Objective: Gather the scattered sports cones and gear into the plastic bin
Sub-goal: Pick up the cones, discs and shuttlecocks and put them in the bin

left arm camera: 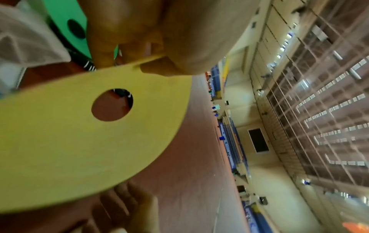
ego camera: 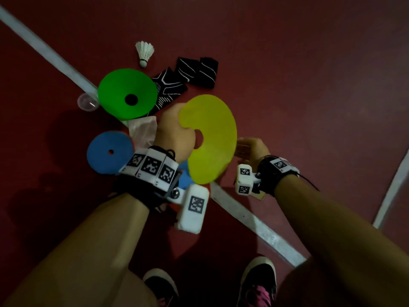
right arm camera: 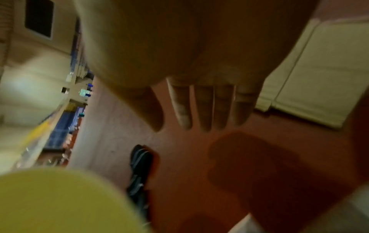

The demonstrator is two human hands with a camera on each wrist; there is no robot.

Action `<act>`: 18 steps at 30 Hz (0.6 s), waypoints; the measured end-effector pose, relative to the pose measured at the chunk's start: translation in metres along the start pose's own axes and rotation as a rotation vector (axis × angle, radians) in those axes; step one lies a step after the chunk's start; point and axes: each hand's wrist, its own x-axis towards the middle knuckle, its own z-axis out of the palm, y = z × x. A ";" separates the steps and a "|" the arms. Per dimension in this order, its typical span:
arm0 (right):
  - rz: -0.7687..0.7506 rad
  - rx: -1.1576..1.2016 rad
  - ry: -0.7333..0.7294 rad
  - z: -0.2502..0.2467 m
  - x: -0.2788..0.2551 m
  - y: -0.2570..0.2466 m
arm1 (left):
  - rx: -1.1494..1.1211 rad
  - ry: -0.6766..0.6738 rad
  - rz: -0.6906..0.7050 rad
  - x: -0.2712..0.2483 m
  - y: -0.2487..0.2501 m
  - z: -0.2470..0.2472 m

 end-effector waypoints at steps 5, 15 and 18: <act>0.098 -1.145 0.145 -0.026 0.030 0.040 | 0.047 0.054 0.107 0.002 -0.006 -0.009; 0.069 -1.343 0.170 -0.032 0.024 0.068 | 0.003 0.023 0.084 0.004 -0.004 -0.023; 0.088 -1.182 -0.078 -0.013 0.020 0.056 | 0.004 0.048 0.084 0.008 -0.004 -0.029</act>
